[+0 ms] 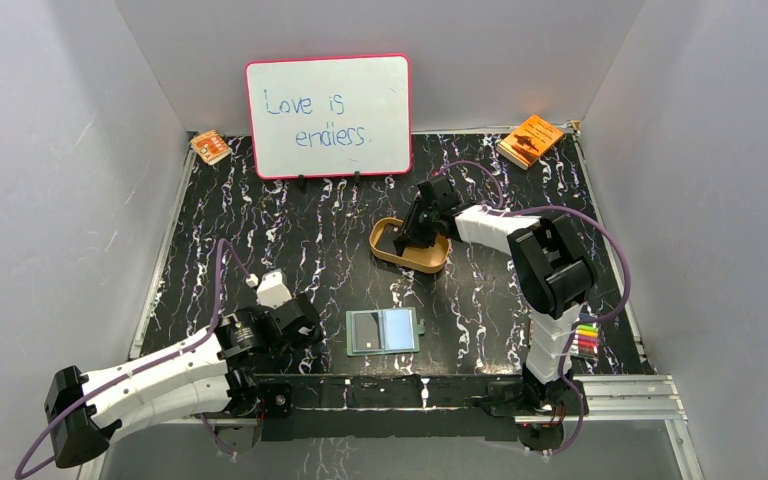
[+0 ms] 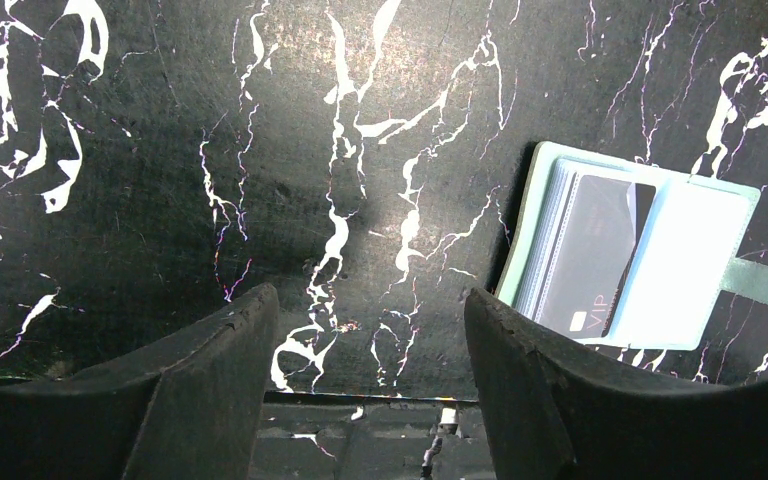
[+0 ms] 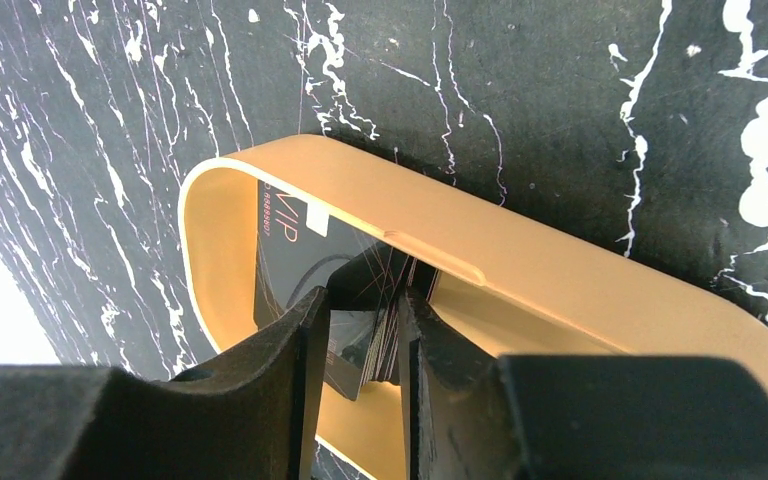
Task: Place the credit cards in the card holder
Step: Pick up the credit card from the storage box.
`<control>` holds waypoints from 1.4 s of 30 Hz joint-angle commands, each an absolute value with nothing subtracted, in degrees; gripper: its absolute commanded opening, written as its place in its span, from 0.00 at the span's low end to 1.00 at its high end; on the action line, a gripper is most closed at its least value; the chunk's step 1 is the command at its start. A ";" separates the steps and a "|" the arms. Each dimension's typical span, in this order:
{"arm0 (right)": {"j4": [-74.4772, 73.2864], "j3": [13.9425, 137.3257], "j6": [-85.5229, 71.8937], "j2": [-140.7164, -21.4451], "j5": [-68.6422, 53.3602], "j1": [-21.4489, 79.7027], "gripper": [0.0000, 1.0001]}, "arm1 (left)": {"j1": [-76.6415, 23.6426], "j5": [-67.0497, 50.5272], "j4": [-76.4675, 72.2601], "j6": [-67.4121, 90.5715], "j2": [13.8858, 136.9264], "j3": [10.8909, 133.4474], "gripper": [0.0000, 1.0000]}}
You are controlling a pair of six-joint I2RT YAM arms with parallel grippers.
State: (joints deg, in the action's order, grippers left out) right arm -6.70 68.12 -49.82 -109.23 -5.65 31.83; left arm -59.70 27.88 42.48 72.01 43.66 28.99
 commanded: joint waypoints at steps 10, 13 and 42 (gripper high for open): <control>-5.64 65.06 -50.23 -106.22 -4.21 31.06 0.28 | -59.59 29.84 42.73 72.09 44.22 29.34 0.65; -5.63 64.51 -50.27 -105.55 -4.22 30.94 0.28 | -59.58 29.74 42.62 72.07 44.63 29.44 0.65; -7.14 58.40 -52.35 -93.96 -5.57 29.05 0.00 | -59.59 29.31 41.43 71.96 45.24 29.27 0.65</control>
